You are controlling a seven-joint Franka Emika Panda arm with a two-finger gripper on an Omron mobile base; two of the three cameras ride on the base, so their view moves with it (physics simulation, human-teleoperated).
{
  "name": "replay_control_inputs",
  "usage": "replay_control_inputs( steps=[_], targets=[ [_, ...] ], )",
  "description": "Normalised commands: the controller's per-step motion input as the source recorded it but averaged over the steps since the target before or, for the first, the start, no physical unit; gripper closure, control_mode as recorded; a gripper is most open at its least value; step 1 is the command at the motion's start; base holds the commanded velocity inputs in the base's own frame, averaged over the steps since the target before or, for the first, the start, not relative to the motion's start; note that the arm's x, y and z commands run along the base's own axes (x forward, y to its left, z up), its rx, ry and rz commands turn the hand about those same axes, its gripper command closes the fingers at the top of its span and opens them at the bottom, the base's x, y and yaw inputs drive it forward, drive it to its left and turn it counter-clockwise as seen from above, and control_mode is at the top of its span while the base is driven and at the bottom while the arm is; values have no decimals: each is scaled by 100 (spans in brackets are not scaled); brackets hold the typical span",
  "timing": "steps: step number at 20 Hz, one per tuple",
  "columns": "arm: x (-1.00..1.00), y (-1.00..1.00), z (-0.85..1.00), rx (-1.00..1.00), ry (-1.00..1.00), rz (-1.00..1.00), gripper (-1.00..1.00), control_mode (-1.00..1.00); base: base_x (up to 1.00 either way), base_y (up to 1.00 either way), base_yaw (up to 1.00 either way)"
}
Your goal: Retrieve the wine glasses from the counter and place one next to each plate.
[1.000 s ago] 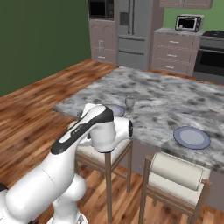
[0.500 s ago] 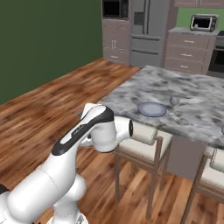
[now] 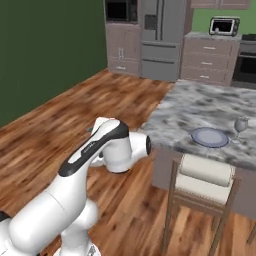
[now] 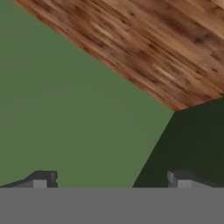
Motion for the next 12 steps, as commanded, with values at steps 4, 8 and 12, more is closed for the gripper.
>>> replay_control_inputs(
  steps=[4, 8, 12],
  targets=[
    [0, 0, 0, 0, 0, 0, -100, 100, 100, 100, -26],
    [0, 0, 0, 0, 0, 0, -100, 100, 100, 100, -30],
    [0, 0, 0, 0, 0, 0, -100, 100, 100, 100, -33]
  ],
)
